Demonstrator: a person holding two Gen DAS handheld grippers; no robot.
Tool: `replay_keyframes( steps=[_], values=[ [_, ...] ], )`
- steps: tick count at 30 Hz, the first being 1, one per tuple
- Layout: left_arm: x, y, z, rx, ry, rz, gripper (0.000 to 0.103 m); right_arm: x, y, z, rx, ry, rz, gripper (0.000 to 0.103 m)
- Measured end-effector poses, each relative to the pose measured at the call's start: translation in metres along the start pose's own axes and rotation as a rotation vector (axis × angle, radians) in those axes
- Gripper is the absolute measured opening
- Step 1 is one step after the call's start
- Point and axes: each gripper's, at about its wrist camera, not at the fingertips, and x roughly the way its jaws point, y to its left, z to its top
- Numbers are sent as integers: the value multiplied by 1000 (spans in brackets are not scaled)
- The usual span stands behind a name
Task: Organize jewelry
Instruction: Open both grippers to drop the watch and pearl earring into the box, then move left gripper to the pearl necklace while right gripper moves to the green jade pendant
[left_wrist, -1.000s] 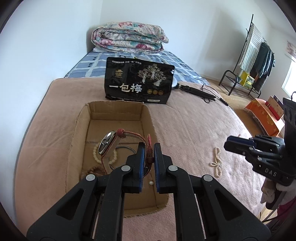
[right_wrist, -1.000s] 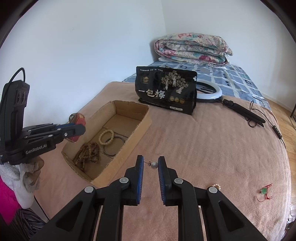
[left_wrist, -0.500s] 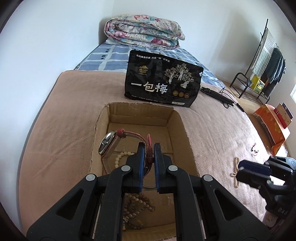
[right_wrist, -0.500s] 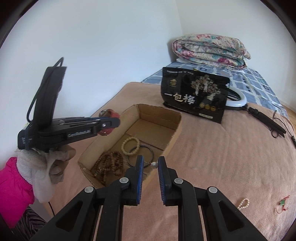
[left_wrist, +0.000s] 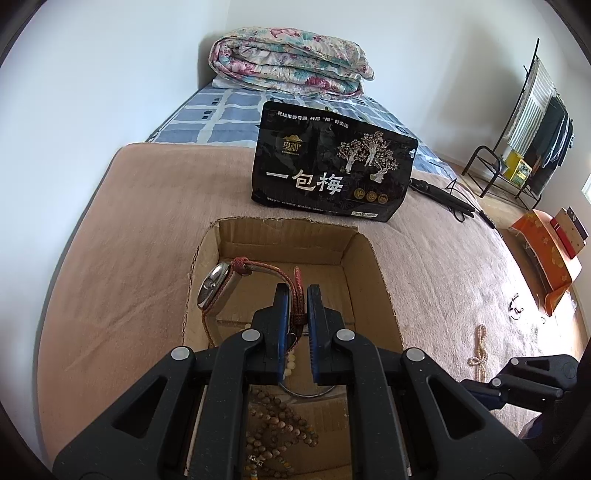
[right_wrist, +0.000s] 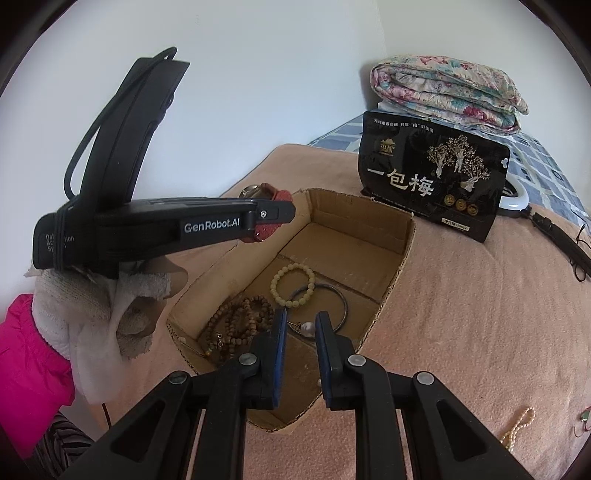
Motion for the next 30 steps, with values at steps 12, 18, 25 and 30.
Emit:
replay_keyframes(
  steps=[12, 18, 25, 30],
  values=[
    [1, -3, 4, 16, -26, 37, 30, 1, 4, -1, -21, -19, -33, 64],
    [-6, -8, 4, 21, -37, 43, 30, -4, 4, -3, -26, -18, -61, 77],
    [-17, -18, 4, 40, -52, 47, 31, -18, 1, -5, -22, -38, -82, 84],
    [-29, -26, 5, 49, -68, 49, 31, -28, -1, -7, -21, -46, -96, 84]
  ],
)
